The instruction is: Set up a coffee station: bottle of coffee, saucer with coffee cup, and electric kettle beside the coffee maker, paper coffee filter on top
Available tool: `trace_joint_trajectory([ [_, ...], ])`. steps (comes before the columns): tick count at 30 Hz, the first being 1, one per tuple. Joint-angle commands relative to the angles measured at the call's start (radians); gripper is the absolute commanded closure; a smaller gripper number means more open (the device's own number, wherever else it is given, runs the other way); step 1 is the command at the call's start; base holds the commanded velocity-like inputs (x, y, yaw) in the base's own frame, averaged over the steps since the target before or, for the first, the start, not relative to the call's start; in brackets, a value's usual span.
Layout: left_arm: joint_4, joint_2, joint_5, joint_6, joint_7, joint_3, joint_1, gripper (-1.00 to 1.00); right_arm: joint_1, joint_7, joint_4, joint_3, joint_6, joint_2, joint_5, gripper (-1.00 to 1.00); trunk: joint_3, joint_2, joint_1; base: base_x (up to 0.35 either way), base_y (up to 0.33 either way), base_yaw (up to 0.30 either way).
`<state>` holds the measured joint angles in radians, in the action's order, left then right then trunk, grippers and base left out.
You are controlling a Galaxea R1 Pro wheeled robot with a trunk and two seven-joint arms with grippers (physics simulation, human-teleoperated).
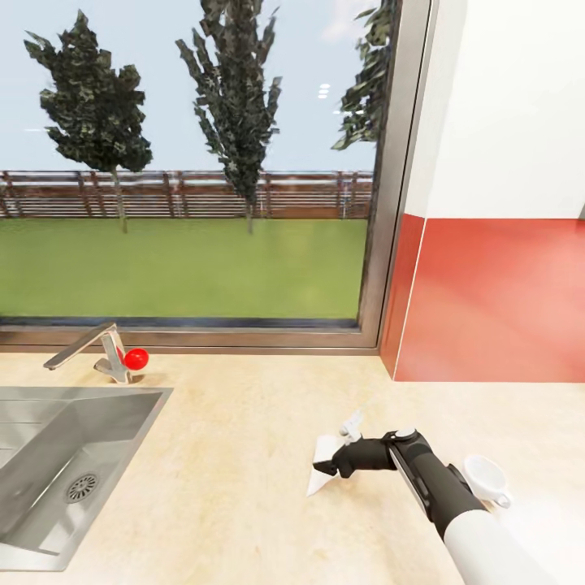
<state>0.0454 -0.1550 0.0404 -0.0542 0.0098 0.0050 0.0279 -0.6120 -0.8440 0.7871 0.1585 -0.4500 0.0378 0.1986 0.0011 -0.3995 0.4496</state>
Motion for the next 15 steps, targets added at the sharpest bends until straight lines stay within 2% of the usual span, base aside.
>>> trace_joint_trajectory([
  [1,0.002,0.000,0.004,-0.006,0.001,0.000,0.000,-1.00,0.000,-0.005,-0.004,0.001,-0.003,0.000,0.007,-1.00,0.000,-0.001,0.000,0.000,0.000,0.000],
  [11,0.002,0.000,0.004,-0.006,0.001,0.000,0.000,-1.00,0.000,-0.004,-0.038,0.001,0.022,0.000,0.007,-1.00,0.000,-0.001,0.000,0.000,0.000,0.000],
  [12,0.002,0.000,0.004,-0.006,0.001,0.000,0.000,-1.00,0.000,-0.004,-0.039,0.001,0.024,0.000,0.007,1.00,0.000,-0.001,0.000,0.000,0.000,0.000],
  [15,0.002,0.000,0.004,-0.006,0.001,0.000,0.000,-1.00,0.000,-0.005,-0.040,0.001,0.027,0.000,0.007,1.00,0.000,-0.001,0.000,0.000,0.000,0.000],
])
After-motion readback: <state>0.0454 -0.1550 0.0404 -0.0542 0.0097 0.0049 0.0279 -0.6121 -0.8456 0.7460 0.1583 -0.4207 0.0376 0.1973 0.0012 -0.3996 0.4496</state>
